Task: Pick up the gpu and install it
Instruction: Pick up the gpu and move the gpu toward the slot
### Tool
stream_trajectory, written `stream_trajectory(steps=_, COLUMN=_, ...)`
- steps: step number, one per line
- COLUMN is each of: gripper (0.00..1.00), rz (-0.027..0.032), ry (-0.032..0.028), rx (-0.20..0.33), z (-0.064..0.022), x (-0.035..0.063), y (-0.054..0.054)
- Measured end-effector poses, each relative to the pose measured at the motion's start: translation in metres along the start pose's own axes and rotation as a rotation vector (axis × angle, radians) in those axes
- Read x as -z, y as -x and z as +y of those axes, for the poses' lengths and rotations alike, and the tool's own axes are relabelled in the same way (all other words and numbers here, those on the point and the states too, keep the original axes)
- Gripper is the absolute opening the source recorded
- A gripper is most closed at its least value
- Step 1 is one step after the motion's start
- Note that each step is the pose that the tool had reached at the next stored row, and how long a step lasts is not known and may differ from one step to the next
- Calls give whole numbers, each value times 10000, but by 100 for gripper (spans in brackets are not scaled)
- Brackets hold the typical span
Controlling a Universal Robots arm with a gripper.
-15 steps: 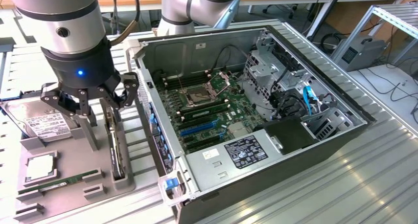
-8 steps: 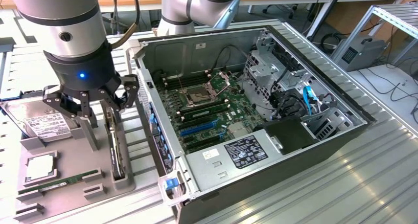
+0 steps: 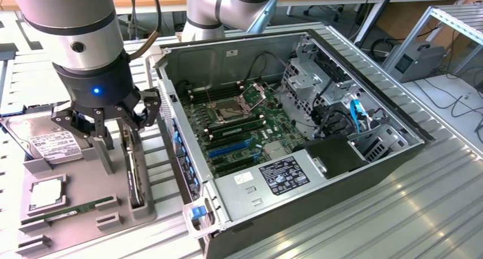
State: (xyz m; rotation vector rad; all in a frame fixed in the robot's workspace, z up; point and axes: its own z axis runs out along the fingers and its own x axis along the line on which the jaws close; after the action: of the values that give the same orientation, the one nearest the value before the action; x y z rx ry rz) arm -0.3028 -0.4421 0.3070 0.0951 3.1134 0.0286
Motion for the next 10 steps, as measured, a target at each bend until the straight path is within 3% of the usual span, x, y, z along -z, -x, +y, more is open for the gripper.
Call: stream_trajectory(steps=10, gripper=48, rz=5, ry=-3, rx=384, z=4, x=-29, y=1)
